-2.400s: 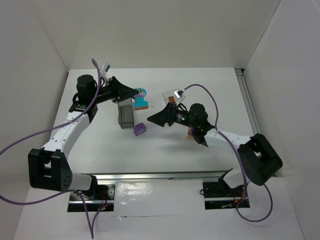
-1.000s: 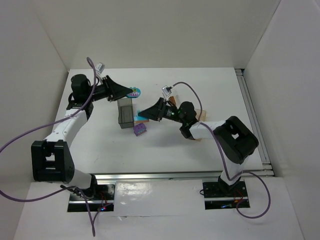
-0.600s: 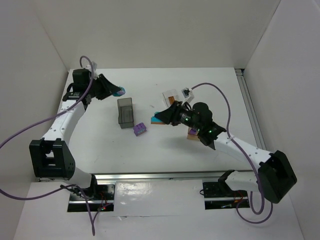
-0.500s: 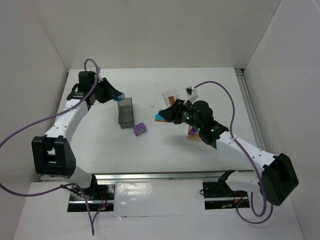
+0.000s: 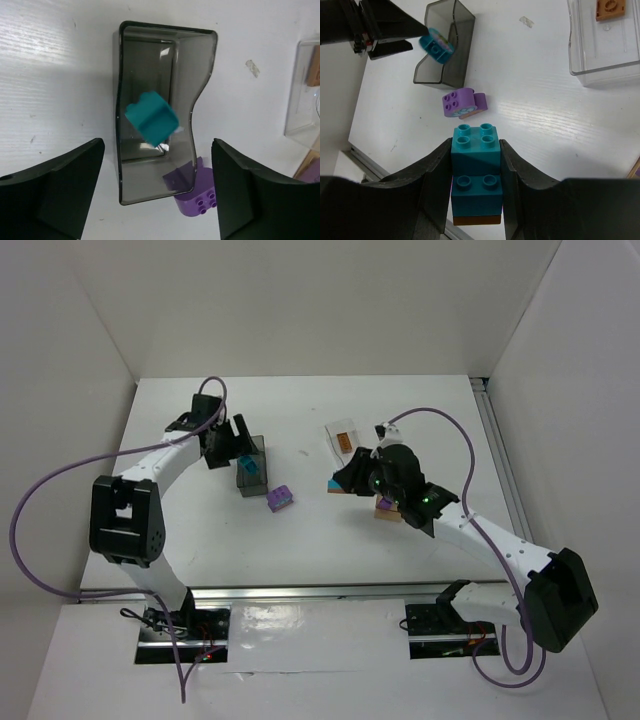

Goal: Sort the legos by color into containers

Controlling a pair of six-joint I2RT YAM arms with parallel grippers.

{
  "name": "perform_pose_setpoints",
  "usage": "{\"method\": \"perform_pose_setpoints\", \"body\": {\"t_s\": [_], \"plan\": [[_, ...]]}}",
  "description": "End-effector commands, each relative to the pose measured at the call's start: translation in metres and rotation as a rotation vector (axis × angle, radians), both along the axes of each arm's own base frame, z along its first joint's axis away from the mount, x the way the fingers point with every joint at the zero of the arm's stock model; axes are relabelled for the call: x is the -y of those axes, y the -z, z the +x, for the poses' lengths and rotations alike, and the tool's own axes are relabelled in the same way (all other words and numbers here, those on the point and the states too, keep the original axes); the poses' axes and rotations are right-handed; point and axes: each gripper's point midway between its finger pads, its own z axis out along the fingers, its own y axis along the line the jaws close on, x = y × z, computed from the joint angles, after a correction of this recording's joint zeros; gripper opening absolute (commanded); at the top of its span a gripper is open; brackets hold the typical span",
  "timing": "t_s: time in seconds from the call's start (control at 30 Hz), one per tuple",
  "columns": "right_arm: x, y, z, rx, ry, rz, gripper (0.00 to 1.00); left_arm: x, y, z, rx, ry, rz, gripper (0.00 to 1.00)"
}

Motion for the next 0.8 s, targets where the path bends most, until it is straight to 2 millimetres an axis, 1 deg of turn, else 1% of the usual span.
{"method": "perform_pose_setpoints", "body": {"t_s": [0.0, 0.03, 0.07, 0.1, 0.13, 0.17, 0.2, 0.23, 0.27, 0.3, 0.33, 0.37, 0.4, 0.43, 0.47, 0.53, 0.6, 0.67, 0.73, 0.77], "plan": [[-0.004, -0.031, 0.0, 0.072, -0.043, 0.016, 0.15, 0.006, -0.039, 0.013, 0.097, 0.042, 0.015, 0.93], [-0.006, -0.028, -0.001, 0.07, -0.066, 0.005, 0.15, 0.012, -0.047, 0.01, 0.105, 0.074, 0.018, 0.99], [-0.013, -0.034, -0.005, 0.081, -0.113, 0.024, 0.15, 0.012, -0.062, 0.014, 0.145, 0.083, 0.022, 0.99], [-0.016, -0.034, -0.009, 0.084, -0.144, 0.023, 0.15, 0.022, -0.075, 0.012, 0.175, 0.127, 0.001, 0.99], [-0.019, -0.039, -0.006, 0.106, -0.171, 0.04, 0.15, 0.027, -0.094, 0.007, 0.219, 0.178, -0.01, 0.99], [-0.033, -0.046, -0.022, 0.116, -0.296, 0.079, 0.15, 0.035, -0.106, 0.004, 0.261, 0.234, -0.039, 0.92], [-0.038, -0.049, -0.025, 0.14, -0.358, 0.09, 0.15, 0.056, -0.122, -0.006, 0.308, 0.367, -0.119, 0.89], [-0.044, -0.064, -0.028, 0.191, -0.415, 0.136, 0.15, 0.069, -0.134, -0.014, 0.349, 0.451, -0.172, 0.87], [-0.052, -0.067, -0.043, 0.197, -0.518, 0.164, 0.15, 0.08, -0.143, -0.026, 0.384, 0.529, -0.229, 0.87], [-0.057, -0.068, -0.048, 0.197, -0.563, 0.18, 0.15, 0.093, -0.152, -0.032, 0.428, 0.619, -0.285, 0.87], [-0.057, -0.068, -0.049, 0.206, -0.595, 0.185, 0.15, 0.112, -0.168, -0.058, 0.458, 0.795, -0.414, 0.89], [-0.06, -0.074, -0.052, 0.219, -0.628, 0.199, 0.15, 0.119, -0.166, -0.069, 0.45, 0.868, -0.479, 0.89], [-0.065, -0.076, -0.06, 0.218, -0.703, 0.21, 0.15, 0.128, -0.163, -0.082, 0.429, 0.934, -0.542, 0.89], [-0.067, -0.075, -0.063, 0.214, -0.73, 0.218, 0.15, 0.133, -0.169, -0.095, 0.439, 1.017, -0.626, 0.88], [-0.069, -0.083, -0.066, 0.241, -0.757, 0.232, 0.15, 0.137, -0.167, -0.102, 0.43, 1.056, -0.657, 0.86], [-0.071, -0.085, -0.073, 0.249, -0.815, 0.251, 0.15, 0.142, -0.164, -0.114, 0.42, 1.104, -0.704, 0.86], [-0.073, -0.094, -0.078, 0.269, -0.858, 0.266, 0.15, 0.15, -0.163, -0.124, 0.432, 1.161, -0.728, 0.87], [-0.073, -0.091, -0.073, 0.26, -0.826, 0.256, 0.15, 0.152, -0.164, -0.134, 0.427, 1.205, -0.768, 0.89], [-0.071, -0.091, -0.061, 0.26, -0.765, 0.246, 0.15, 0.152, -0.164, -0.134, 0.427, 1.206, -0.768, 0.89], [-0.067, -0.095, -0.052, 0.259, -0.724, 0.262, 0.15, 0.151, -0.164, -0.137, 0.436, 1.211, -0.763, 0.89]]}}
